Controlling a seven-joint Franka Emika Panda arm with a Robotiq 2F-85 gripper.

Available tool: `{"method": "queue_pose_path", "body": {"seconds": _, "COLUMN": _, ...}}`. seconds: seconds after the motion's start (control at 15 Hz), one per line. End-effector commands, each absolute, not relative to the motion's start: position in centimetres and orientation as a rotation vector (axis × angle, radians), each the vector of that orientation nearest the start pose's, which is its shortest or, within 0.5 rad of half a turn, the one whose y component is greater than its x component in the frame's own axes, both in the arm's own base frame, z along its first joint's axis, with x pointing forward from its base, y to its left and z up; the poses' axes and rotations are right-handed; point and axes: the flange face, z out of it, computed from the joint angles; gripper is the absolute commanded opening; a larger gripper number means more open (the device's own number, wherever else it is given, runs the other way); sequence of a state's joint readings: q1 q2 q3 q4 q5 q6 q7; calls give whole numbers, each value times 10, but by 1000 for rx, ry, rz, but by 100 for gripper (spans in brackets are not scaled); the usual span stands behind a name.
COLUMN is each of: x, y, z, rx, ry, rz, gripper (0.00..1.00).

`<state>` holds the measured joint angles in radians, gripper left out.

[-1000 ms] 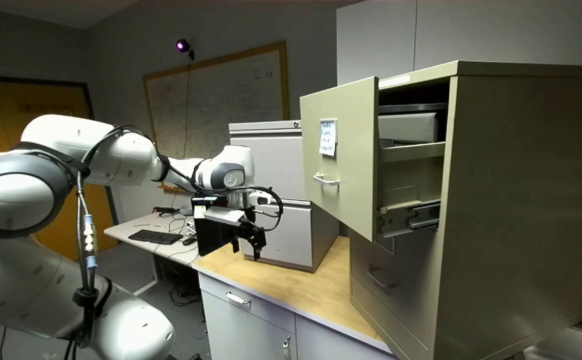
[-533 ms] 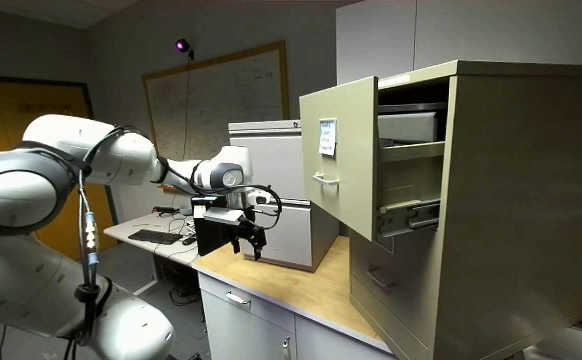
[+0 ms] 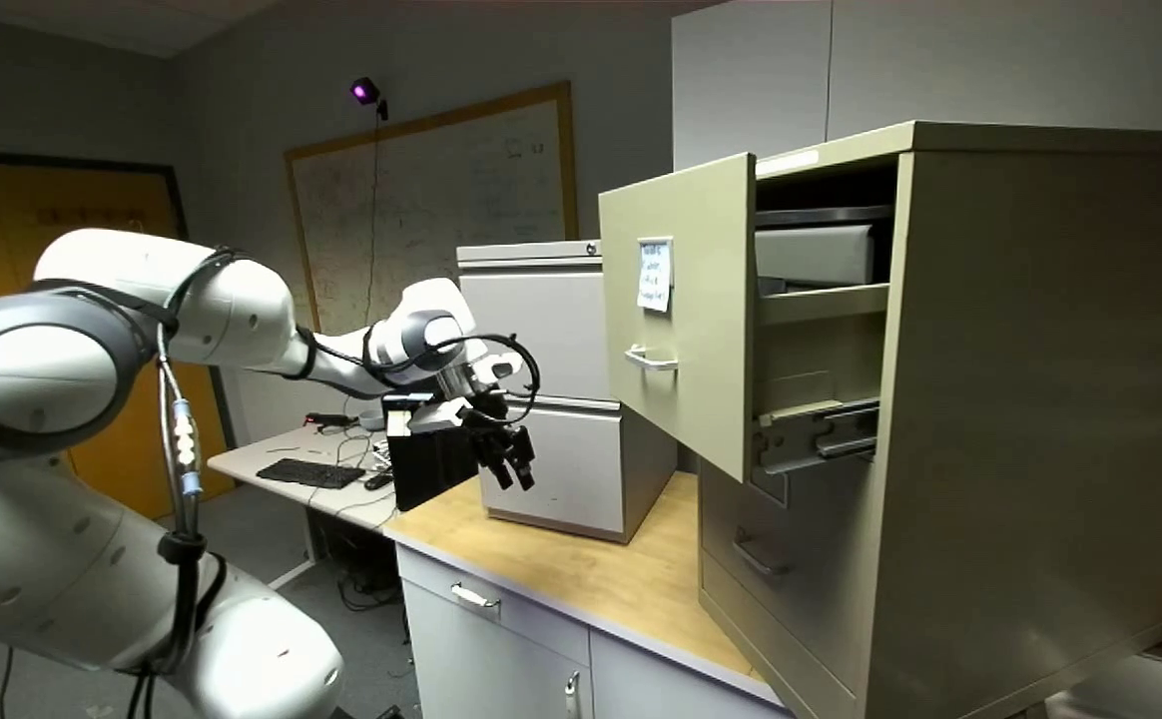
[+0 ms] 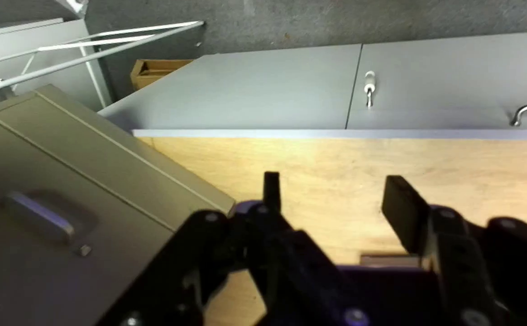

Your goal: Close the top drawer of the cabinet at the right

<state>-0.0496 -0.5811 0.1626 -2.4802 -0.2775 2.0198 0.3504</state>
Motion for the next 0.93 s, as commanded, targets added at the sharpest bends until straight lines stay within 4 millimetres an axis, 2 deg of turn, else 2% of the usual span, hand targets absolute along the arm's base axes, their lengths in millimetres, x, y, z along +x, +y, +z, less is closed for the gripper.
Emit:
{"method": "queue_pose_path", "body": {"seconds": 0.0, "x": 375, "y": 50, "z": 541, "rx": -3503, "ry": 426, "rz": -574, "gripper": 30}}
{"method": "queue_pose_path", "body": {"seconds": 0.07, "x": 371, "y": 52, "z": 551, "rx": -3516, "ry": 469, "rz": -648, "gripper": 23}}
{"method": "queue_pose_path", "body": {"seconds": 0.27, "x": 352, "y": 40, "z": 585, "rx": -3520, "ry": 638, "rz": -861, "gripper": 1}}
{"method": "queue_pose_path", "body": {"seconds": 0.6, "x": 329, "y": -10, "z": 631, "rx": -3459, "ry": 996, "rz": -1165, "gripper": 0}}
{"method": "queue_pose_path", "body": {"seconds": 0.87, "x": 330, "y": -41, "z": 657, "rx": -3334, "ry": 1299, "rz": -1418, "gripper": 0}}
